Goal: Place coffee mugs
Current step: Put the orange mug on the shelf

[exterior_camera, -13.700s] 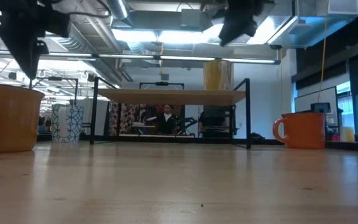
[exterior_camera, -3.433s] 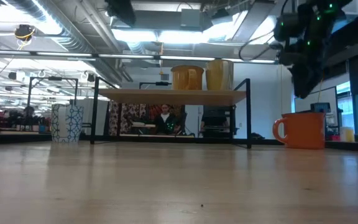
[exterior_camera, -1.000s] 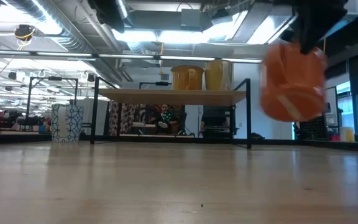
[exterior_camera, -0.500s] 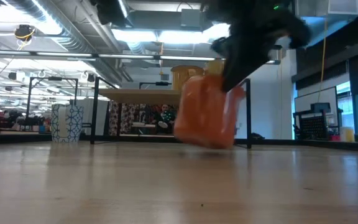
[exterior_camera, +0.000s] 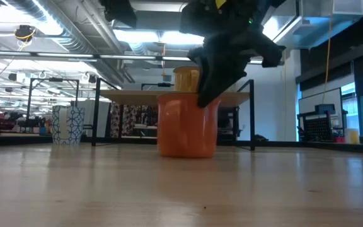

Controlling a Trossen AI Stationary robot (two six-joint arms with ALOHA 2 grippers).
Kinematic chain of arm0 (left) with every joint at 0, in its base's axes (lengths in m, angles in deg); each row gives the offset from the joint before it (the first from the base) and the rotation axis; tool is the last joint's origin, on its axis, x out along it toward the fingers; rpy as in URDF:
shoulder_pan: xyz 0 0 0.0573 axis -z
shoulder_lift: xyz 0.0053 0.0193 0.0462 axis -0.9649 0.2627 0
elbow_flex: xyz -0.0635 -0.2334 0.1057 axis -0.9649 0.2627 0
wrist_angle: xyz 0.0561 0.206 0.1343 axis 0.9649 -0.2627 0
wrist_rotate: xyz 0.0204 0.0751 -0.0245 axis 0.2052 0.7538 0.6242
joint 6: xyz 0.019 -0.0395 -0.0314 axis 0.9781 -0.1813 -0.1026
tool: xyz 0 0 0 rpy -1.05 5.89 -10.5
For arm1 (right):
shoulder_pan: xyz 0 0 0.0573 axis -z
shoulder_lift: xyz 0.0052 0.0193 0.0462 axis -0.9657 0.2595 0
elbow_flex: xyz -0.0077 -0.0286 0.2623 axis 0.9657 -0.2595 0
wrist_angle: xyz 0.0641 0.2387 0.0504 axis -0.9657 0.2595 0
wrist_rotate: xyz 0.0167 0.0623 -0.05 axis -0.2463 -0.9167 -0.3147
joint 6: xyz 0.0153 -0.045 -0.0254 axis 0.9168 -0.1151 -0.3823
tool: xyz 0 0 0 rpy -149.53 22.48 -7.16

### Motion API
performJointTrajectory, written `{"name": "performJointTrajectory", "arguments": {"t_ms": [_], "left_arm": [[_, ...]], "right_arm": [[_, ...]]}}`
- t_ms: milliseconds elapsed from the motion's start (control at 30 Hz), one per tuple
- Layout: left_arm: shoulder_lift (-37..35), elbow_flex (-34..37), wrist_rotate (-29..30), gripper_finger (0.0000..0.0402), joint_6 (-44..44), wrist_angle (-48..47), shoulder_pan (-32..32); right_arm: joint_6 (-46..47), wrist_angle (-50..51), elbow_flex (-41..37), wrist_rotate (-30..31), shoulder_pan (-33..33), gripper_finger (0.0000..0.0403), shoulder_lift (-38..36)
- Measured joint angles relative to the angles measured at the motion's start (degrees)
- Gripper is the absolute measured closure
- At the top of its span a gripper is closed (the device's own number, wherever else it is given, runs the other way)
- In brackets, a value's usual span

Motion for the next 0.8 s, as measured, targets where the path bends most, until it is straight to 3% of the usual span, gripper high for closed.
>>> {"name": "performJointTrajectory", "arguments": {"t_ms": [200,367,533,600,800], "left_arm": [[0.00,0.00,1.08,0.0273,-1.03,-0.92,0.02],[0.01,0.00,2.57,0.0232,-4.07,-2.53,0.38],[0.00,0.00,0.52,0.0215,-13.76,-3.40,5.88],[0.01,0.00,3.28,0.0215,-18.89,-3.46,10.69],[1.98,0.00,21.26,0.0217,-40.31,-3.05,28.06]], "right_arm": [[5.56,-2.26,0.01,0.93,-0.02,0.0300,0.23],[11.79,10.37,6.25,0.83,-0.04,0.0225,-3.05],[13.19,20.81,8.91,-1.23,-0.06,0.0187,-8.88],[14.01,22.07,7.05,0.73,-0.09,0.0183,-12.93],[20.38,20.15,-6.13,4.86,-0.13,0.0190,-26.85]]}}
